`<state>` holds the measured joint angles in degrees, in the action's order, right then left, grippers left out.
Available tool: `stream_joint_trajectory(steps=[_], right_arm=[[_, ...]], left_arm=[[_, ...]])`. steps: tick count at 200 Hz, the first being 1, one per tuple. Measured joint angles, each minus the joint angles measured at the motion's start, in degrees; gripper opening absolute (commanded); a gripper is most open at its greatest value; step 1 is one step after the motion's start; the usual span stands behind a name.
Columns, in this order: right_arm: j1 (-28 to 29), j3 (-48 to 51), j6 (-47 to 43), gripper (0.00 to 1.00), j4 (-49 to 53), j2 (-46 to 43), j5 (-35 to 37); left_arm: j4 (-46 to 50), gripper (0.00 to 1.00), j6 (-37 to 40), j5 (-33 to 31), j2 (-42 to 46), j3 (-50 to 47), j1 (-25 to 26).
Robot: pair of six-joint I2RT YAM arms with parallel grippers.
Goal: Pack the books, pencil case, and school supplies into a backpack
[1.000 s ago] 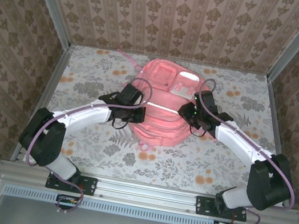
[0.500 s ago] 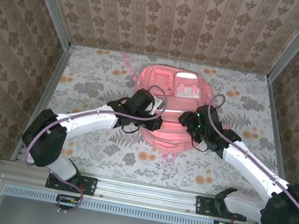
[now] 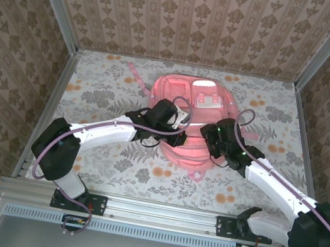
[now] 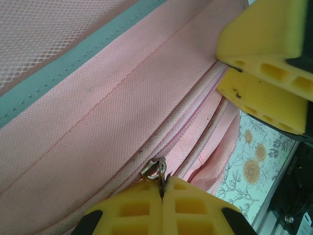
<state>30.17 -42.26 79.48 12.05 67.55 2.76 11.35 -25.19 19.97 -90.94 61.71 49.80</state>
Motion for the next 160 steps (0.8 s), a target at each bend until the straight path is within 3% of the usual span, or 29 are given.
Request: stream_joint_trajectory(steps=[55, 119, 160], right_arm=[[-0.1, 0.0, 1.2, 0.11, -1.7, 3.9, -0.2], [-0.1, -1.2, -0.7, 0.03, -3.3, 5.6, -1.6], [-0.7, -1.8, -3.2, 0.02, -2.9, 7.1, -1.2]], left_arm=[[4.3, 0.0, 1.8, -2.5, 0.2, 0.2, -0.8], [6.3, 0.0, 3.2, -5.6, 9.5, -7.4, -9.9], [6.4, 0.0, 3.6, -10.4, 7.4, -7.4, -17.0]])
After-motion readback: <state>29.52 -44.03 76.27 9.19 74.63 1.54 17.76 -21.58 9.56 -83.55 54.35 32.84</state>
